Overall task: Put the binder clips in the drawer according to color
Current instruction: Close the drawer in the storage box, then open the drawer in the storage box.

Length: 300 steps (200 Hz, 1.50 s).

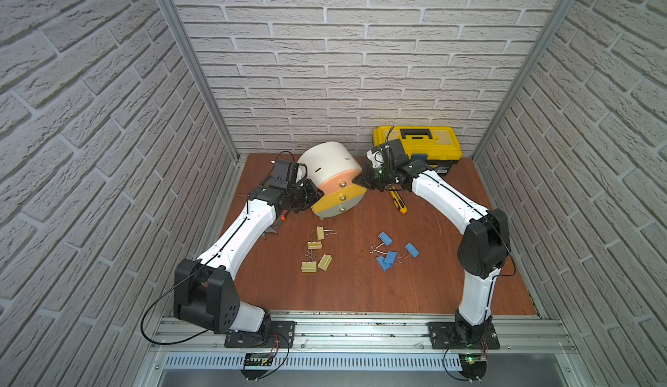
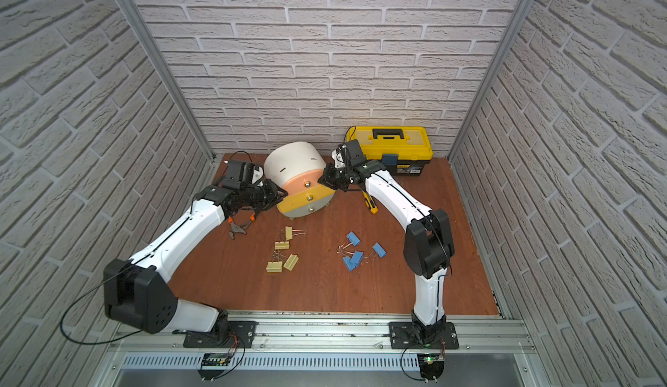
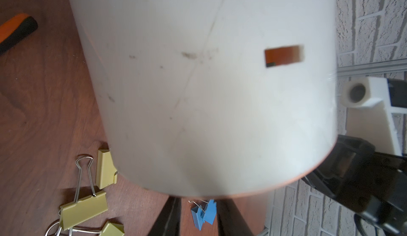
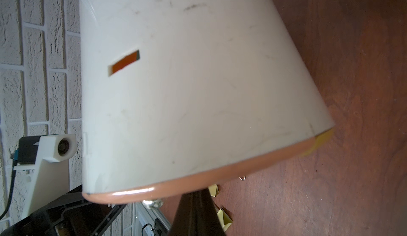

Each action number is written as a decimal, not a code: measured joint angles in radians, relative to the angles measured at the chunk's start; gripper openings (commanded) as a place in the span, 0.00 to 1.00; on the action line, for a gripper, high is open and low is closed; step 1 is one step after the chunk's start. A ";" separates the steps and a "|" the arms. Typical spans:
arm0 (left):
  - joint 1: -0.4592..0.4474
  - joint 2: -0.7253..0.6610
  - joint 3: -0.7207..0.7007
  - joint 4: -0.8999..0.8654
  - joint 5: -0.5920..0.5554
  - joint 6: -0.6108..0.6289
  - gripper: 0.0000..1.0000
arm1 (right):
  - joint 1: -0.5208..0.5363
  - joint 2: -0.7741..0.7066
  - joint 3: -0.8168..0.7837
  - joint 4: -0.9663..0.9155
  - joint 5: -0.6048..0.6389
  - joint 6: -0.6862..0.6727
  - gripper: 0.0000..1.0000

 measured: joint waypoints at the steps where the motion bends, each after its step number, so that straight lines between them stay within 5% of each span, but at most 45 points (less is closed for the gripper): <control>1: 0.000 0.000 0.000 0.000 0.000 0.000 0.33 | 0.000 0.000 0.000 0.000 0.000 0.000 0.03; 66: -0.002 -0.055 -0.007 -0.016 -0.022 0.020 0.38 | 0.000 -0.056 -0.115 0.046 0.006 -0.003 0.10; 133: -0.008 -0.379 -0.194 -0.066 -0.088 -0.003 0.46 | 0.009 -0.225 -0.470 0.237 0.006 0.080 0.40; 189: 0.028 -0.598 -0.389 -0.139 -0.105 -0.064 0.53 | 0.063 -0.220 -0.551 0.402 0.004 0.158 0.52; 300: 0.153 -0.738 -0.470 -0.249 -0.042 -0.076 0.53 | 0.097 -0.091 -0.496 0.552 0.012 0.222 0.49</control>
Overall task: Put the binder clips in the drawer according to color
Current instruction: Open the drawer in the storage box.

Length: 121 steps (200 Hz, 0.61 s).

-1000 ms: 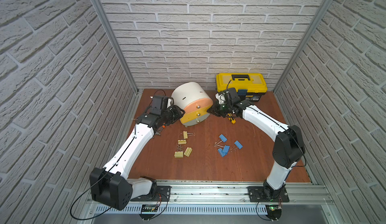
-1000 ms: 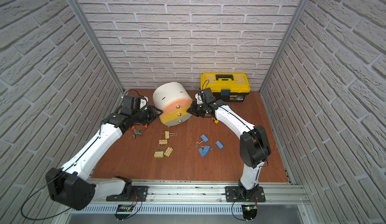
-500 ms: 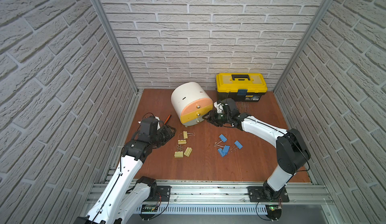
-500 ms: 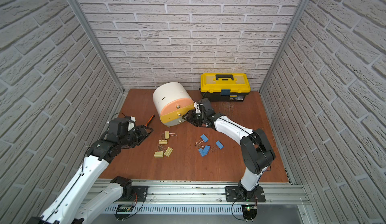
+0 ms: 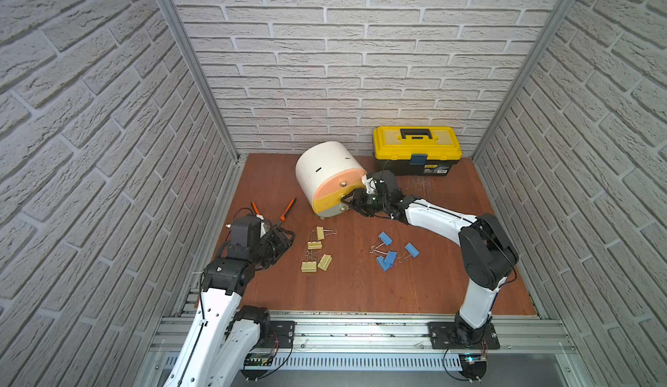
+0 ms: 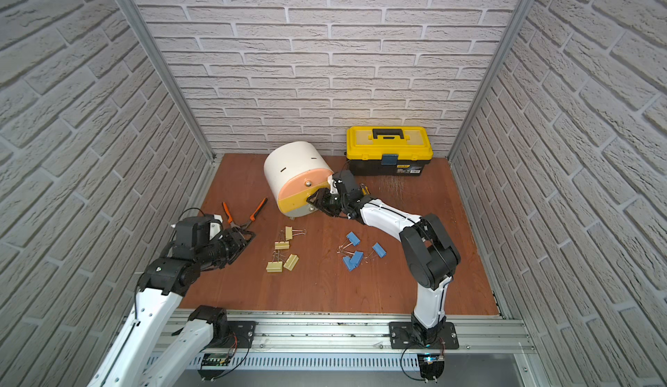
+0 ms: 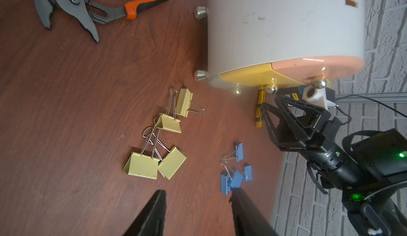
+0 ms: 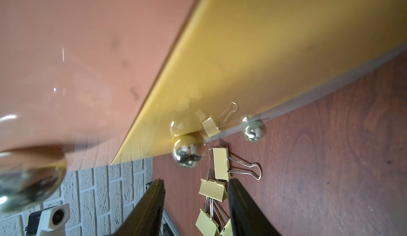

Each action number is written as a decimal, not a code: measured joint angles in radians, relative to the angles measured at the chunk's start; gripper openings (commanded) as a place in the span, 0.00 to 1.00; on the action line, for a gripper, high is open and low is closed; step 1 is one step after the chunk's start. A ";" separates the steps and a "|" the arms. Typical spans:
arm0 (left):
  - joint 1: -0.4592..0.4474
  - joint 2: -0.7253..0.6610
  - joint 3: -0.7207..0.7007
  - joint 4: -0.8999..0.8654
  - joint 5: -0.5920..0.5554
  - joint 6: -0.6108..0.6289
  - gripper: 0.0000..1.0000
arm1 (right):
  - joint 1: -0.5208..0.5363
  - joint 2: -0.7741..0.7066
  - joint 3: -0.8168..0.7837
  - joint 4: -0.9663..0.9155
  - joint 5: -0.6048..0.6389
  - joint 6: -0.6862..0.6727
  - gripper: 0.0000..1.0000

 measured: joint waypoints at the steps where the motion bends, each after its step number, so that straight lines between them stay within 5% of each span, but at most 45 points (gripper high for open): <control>1: 0.001 0.001 0.000 0.000 0.001 0.001 0.53 | 0.000 0.000 0.001 0.000 0.000 0.000 0.49; 121: 0.024 0.084 0.028 -0.006 0.061 0.049 0.52 | 0.005 0.028 -0.012 0.135 0.053 0.060 0.39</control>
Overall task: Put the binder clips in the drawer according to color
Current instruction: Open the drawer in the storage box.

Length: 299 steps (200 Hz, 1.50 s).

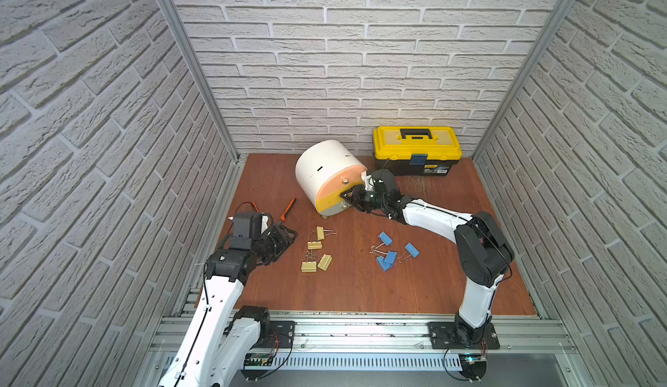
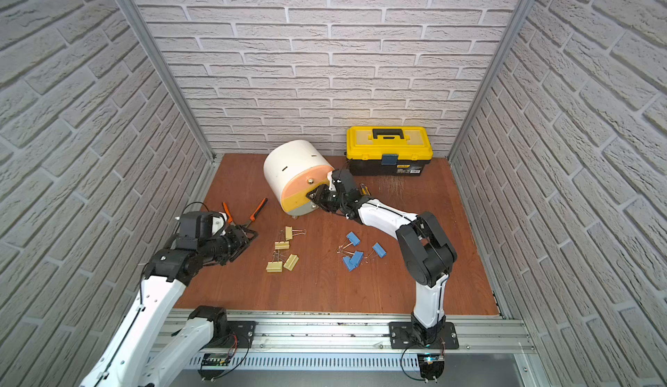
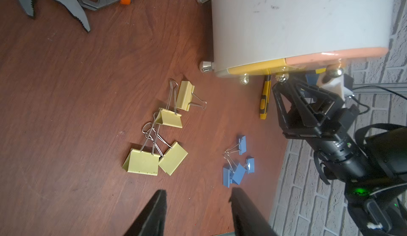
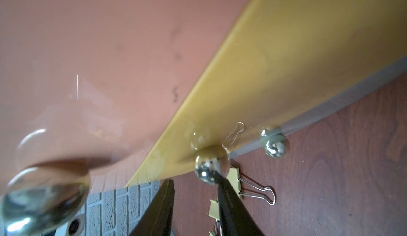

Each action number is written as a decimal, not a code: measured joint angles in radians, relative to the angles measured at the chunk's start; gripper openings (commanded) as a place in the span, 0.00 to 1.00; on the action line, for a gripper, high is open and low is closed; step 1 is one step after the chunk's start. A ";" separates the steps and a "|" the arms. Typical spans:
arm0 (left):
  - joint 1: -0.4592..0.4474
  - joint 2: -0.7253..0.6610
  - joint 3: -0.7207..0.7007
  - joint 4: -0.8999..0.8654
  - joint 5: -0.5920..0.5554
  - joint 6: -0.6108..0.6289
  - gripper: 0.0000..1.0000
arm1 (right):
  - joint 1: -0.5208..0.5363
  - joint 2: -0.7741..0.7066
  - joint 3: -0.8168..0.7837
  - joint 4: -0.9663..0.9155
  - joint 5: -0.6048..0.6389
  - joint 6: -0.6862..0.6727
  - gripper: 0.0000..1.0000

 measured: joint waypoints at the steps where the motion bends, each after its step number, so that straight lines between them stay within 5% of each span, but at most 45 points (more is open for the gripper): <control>1: 0.000 0.000 0.000 0.000 0.000 0.000 0.52 | 0.000 0.000 -0.001 0.002 0.001 0.002 0.39; 111: 0.000 0.023 0.019 -0.007 0.008 0.015 0.52 | 0.002 0.016 -0.148 0.351 0.069 0.159 0.41; 299: 0.002 0.048 0.035 -0.008 0.007 0.025 0.52 | -0.005 0.085 -0.134 0.455 0.067 0.235 0.28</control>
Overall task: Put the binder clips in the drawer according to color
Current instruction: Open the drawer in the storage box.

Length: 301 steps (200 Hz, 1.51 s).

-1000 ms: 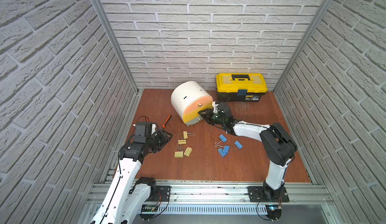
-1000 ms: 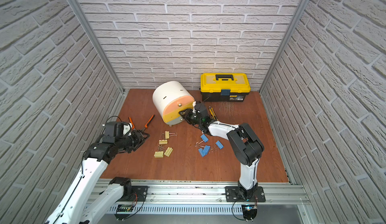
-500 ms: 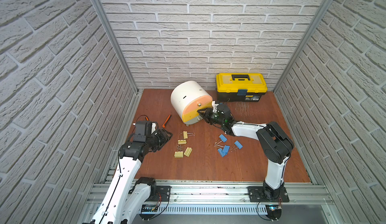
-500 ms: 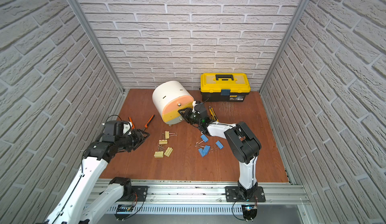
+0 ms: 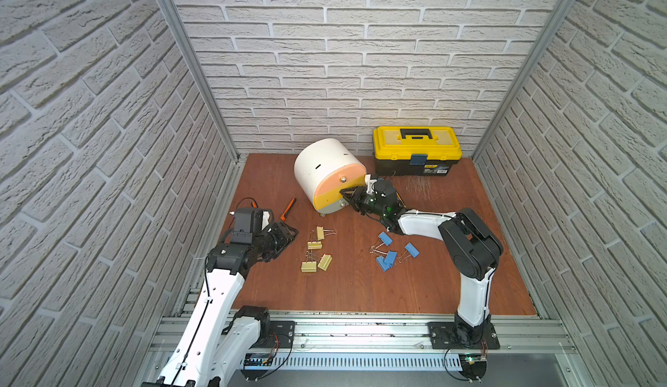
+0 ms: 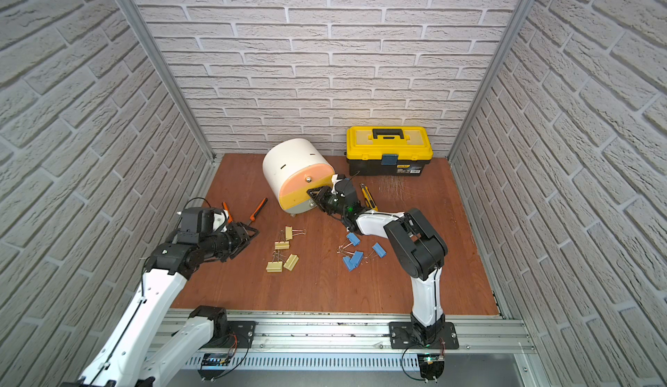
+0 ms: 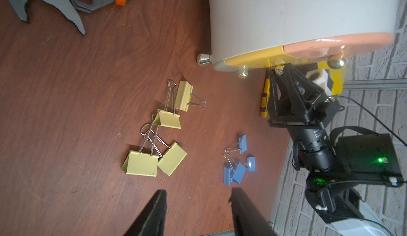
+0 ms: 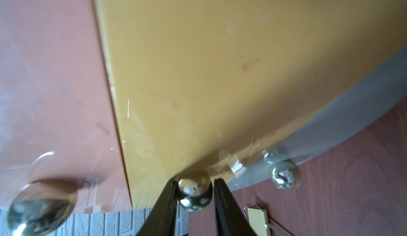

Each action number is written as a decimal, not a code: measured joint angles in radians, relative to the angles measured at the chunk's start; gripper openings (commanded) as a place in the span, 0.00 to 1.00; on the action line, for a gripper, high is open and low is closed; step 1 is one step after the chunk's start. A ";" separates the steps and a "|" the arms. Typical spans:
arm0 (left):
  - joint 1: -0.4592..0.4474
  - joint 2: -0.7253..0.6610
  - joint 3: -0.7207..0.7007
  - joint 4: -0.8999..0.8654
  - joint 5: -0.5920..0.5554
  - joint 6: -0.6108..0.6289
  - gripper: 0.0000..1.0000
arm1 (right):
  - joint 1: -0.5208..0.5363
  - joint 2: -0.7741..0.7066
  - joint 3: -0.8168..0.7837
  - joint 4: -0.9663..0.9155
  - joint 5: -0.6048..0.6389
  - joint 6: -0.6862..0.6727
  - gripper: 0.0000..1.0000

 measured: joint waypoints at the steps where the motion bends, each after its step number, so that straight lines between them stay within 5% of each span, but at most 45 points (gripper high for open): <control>1: 0.000 0.000 0.000 0.000 0.000 0.000 0.52 | 0.000 0.000 0.000 0.000 0.000 0.000 0.28; 88: 0.000 -0.022 0.016 -0.023 -0.007 -0.001 0.52 | -0.001 -0.022 -0.045 0.032 0.002 -0.001 0.22; 218: -0.003 -0.067 0.048 -0.029 -0.027 -0.025 0.52 | 0.002 -0.335 -0.361 -0.028 0.002 -0.029 0.22; 301: -0.025 -0.091 0.048 -0.031 -0.043 -0.039 0.52 | 0.007 -0.352 -0.369 -0.055 -0.002 -0.046 0.37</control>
